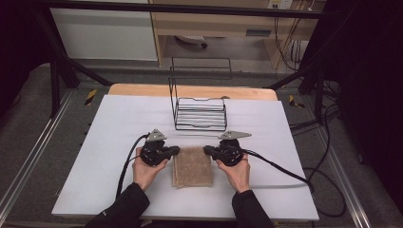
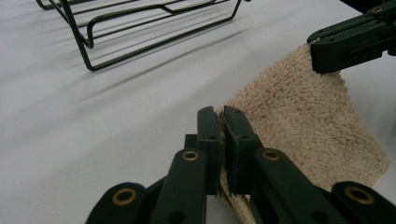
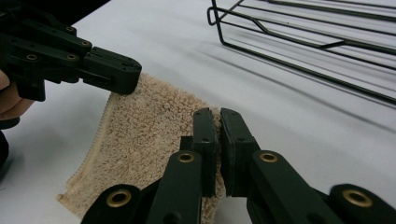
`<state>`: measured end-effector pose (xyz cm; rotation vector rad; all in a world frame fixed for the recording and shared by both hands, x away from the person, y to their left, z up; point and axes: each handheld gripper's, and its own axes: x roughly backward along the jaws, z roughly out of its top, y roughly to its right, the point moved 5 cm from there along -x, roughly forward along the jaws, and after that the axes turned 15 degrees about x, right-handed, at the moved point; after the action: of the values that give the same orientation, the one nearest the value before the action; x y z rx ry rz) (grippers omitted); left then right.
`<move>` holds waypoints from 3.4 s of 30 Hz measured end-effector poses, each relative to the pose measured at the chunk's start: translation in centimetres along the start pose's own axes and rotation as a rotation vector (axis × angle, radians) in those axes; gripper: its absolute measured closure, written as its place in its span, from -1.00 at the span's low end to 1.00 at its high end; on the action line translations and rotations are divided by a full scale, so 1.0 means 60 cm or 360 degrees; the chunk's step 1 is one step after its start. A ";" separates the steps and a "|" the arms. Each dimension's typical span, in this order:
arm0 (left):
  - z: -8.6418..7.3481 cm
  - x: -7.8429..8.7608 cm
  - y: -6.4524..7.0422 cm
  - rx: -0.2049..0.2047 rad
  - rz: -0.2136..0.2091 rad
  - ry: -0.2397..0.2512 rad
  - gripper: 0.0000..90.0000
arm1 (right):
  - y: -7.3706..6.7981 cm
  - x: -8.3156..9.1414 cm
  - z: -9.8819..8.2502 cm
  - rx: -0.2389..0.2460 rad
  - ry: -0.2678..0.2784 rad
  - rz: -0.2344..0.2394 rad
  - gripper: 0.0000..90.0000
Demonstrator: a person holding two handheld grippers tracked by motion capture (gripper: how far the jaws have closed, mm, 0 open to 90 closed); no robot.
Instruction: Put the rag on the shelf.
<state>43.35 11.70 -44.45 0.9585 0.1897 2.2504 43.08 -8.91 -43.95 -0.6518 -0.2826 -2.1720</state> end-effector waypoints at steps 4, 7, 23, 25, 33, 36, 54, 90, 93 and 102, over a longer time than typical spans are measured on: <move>0.002 0.006 0.008 -0.0028 0.0003 0.0021 0.91 | -0.001 0.007 0.003 0.0010 0.0022 -0.0005 0.91; 0.005 0.012 0.013 -0.0044 -0.0003 0.0038 0.91 | -0.001 0.012 0.006 0.0011 0.0031 -0.0008 0.91; 0.023 0.042 0.044 -0.0123 -0.0031 0.0127 0.91 | -0.009 0.049 0.023 0.0061 0.0128 -0.0042 0.91; 0.024 0.045 0.046 -0.0121 -0.0038 0.0138 0.91 | -0.009 0.052 0.025 0.0064 0.0142 -0.0042 0.91; 0.028 0.053 0.053 -0.0120 -0.0053 0.0164 0.91 | -0.013 0.066 0.035 0.0086 0.0191 -0.0060 0.91; 0.032 0.058 0.055 -0.0120 -0.0059 0.0181 0.91 | -0.015 0.071 0.039 0.0092 0.0212 -0.0062 0.91; 0.061 0.084 0.071 -0.0148 -0.0079 0.0283 0.91 | -0.019 0.098 0.077 0.0144 0.0331 -0.0123 0.91; 0.157 0.142 0.097 -0.0150 -0.0162 0.0662 0.91 | -0.013 0.152 0.172 0.0238 0.0634 -0.0267 0.91; 0.166 0.144 0.101 -0.0154 -0.0158 0.0679 0.91 | -0.010 0.156 0.178 0.0247 0.0657 -0.0280 0.91; 0.190 0.151 0.107 -0.0165 -0.0162 0.0715 0.92 | -0.002 0.167 0.202 0.0269 0.0705 -0.0312 0.91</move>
<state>43.19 11.17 -28.52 0.3698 0.3075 2.3253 42.10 -10.48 -28.35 -0.0414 -0.2968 -2.3773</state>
